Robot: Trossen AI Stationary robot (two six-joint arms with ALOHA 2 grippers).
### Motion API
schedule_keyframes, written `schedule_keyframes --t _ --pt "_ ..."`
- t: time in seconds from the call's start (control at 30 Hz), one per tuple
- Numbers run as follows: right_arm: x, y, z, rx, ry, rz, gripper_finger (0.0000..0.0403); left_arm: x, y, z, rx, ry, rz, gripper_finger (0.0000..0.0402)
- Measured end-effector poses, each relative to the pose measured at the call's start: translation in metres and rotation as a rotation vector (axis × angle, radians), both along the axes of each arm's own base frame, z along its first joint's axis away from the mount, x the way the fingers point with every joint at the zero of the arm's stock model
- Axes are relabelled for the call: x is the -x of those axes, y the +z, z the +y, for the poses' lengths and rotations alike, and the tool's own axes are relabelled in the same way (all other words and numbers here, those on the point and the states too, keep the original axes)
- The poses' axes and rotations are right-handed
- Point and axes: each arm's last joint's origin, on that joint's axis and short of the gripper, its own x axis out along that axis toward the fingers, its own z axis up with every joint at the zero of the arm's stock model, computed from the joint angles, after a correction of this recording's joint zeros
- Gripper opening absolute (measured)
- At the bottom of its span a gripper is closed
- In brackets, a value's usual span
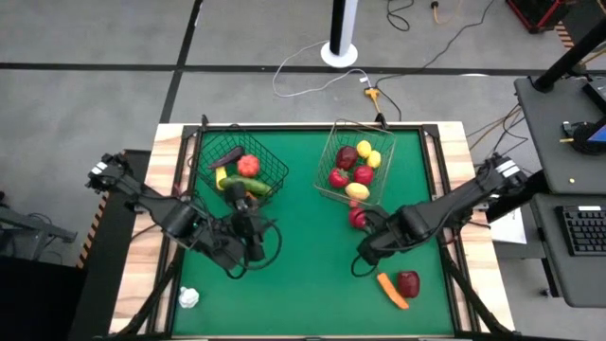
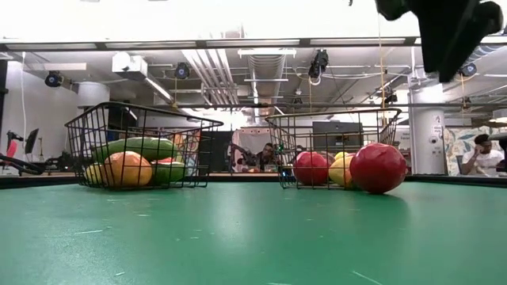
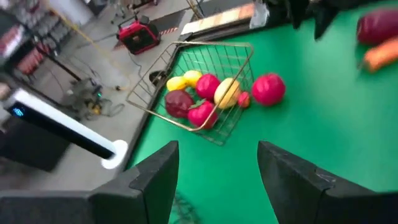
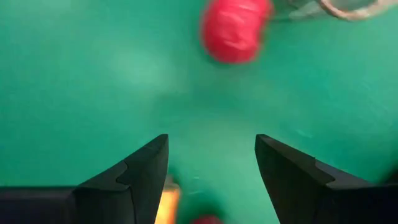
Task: Sort produce into baskets
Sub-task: Put the red tomato into the gold wire basket
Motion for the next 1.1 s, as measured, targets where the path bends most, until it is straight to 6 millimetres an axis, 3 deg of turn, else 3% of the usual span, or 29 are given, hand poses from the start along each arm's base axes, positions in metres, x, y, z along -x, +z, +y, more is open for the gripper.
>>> schedule_keyframes --t 0.17,0.4,0.53,0.7,0.9,1.1 --pt "-0.006 -0.013 0.003 0.015 -0.123 0.033 0.0231 0.008 -0.004 0.004 -0.061 -0.045 0.071 0.0200" --pt "-0.015 -0.027 0.002 0.147 -0.120 0.024 0.0231 0.016 -0.015 -0.011 0.165 0.020 -0.019 0.0200" --pt "-0.019 -0.035 0.004 0.215 -0.195 -0.016 0.0235 0.027 -0.027 -0.014 0.045 0.047 -0.012 0.0200" --pt "-0.023 -0.040 0.005 0.207 -0.274 -0.035 0.0276 0.043 -0.030 -0.001 -0.087 0.101 0.044 0.0200" --pt "-0.030 -0.039 -0.008 0.211 -0.295 -0.062 0.0333 0.048 -0.021 0.003 -0.015 0.130 -0.024 0.0200" --pt "-0.033 -0.055 0.011 0.269 -0.316 -0.109 0.0358 0.050 -0.016 0.004 0.031 0.148 -0.063 0.0200"
